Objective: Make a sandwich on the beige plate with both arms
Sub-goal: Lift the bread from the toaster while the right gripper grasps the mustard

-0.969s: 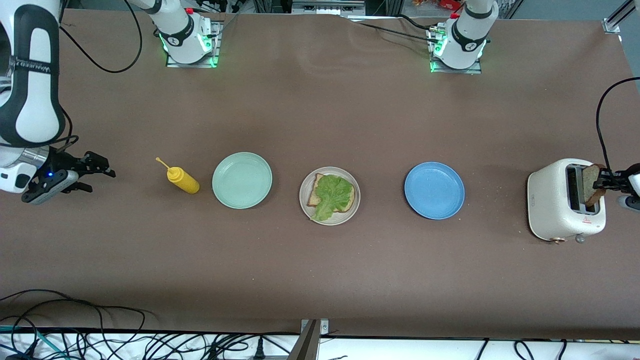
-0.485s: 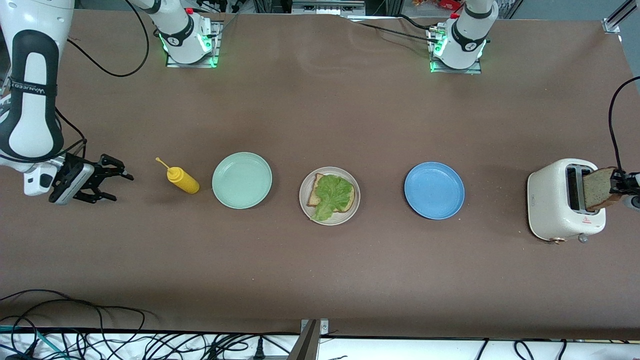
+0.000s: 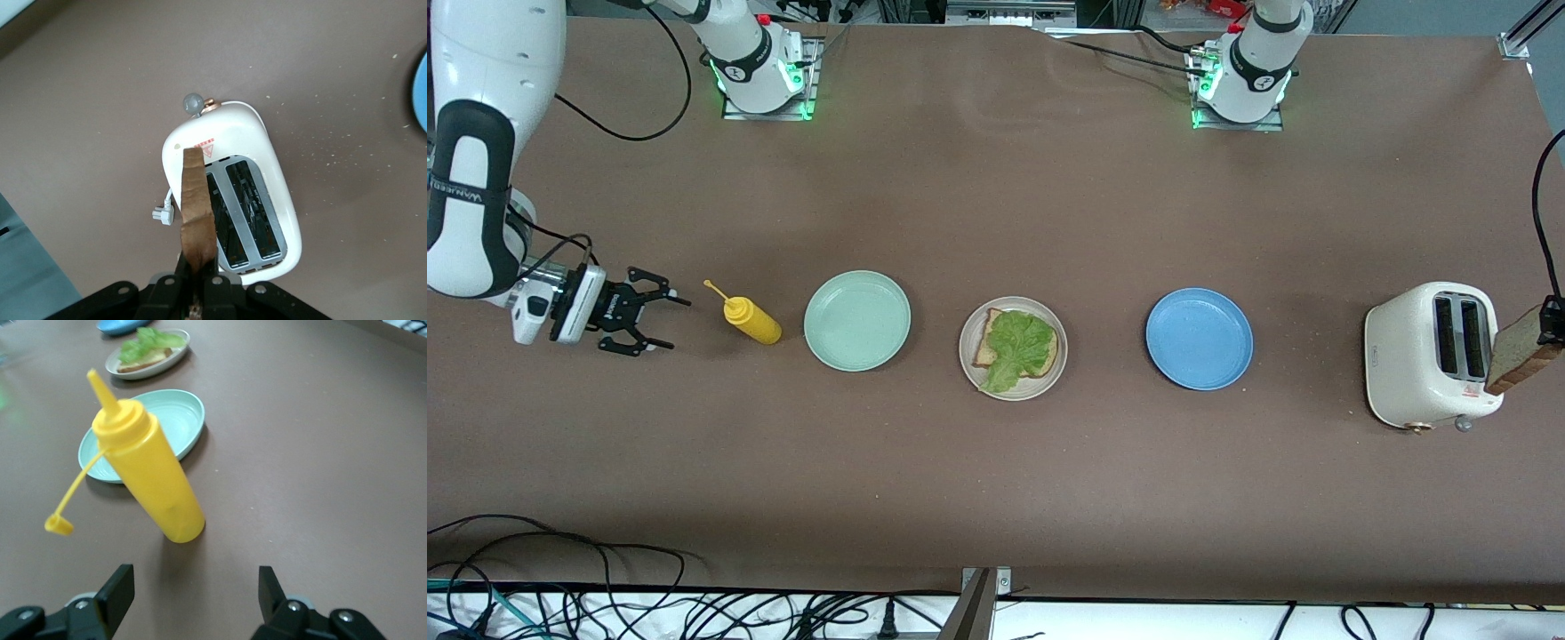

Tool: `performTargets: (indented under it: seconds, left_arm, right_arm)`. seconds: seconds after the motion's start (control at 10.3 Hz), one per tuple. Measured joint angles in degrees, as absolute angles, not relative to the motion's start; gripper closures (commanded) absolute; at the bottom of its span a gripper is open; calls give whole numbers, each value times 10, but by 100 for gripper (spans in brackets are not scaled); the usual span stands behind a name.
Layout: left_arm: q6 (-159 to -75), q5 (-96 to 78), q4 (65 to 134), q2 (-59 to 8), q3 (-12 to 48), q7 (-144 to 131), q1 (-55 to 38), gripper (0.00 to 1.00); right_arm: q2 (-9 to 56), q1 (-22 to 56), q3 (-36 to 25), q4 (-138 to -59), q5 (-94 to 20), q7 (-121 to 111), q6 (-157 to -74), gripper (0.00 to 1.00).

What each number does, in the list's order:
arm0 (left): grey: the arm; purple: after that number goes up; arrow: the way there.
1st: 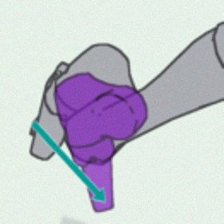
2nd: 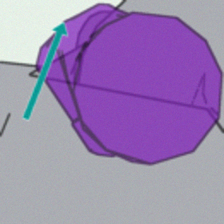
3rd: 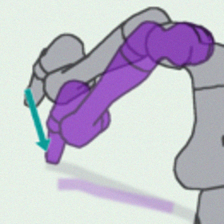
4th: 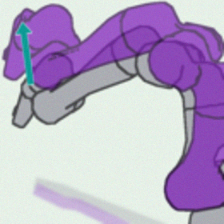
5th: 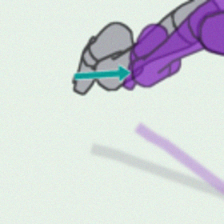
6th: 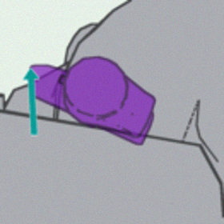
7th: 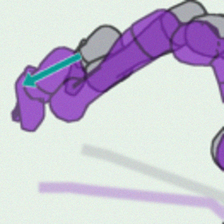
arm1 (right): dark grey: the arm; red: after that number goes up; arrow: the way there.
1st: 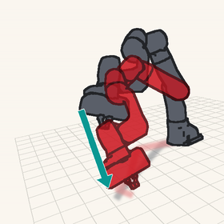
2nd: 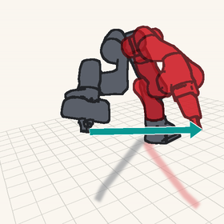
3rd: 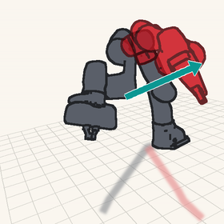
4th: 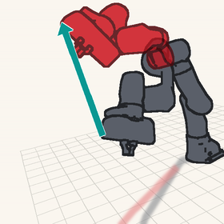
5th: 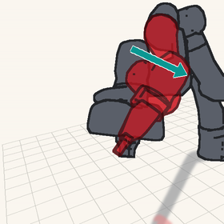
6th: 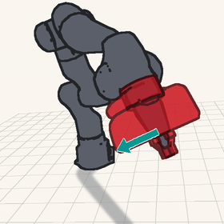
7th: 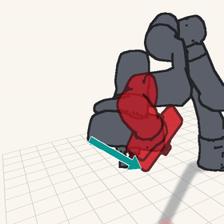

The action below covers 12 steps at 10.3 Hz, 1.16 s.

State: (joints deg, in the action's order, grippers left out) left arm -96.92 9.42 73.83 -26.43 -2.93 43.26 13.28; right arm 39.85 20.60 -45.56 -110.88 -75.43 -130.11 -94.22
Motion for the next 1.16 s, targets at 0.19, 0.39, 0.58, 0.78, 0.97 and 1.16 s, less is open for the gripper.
performTargets:
  seconds: [0.19, 0.39, 0.58, 0.78, 0.97, 1.16]
  left_arm:
    - [-908, 53, 714, -264, -28, 433, 120, 100]
    - [-862, 9, 706, -264, -28, 432, 104, 100]
    - [-834, -27, 706, -265, -28, 424, 82, 100]
    - [-825, -50, 707, -268, -28, 410, 78, 100]
    - [-823, -51, 707, -268, -28, 406, 74, 100]
    - [-823, -51, 705, -267, -28, 399, 61, 100]
  right_arm:
    - [434, 177, -425, -1108, -802, -1365, -894, 16]
    - [440, 126, -348, -1105, -819, -1406, -888, 16]
    - [441, 83, -291, -1104, -820, -1428, -888, 16]
    - [441, 75, -283, -1103, -821, -1437, -886, 16]
    - [441, 74, -278, -1102, -824, -1444, -880, 15]
    - [442, 74, -259, -1102, -842, -1449, -876, 20]
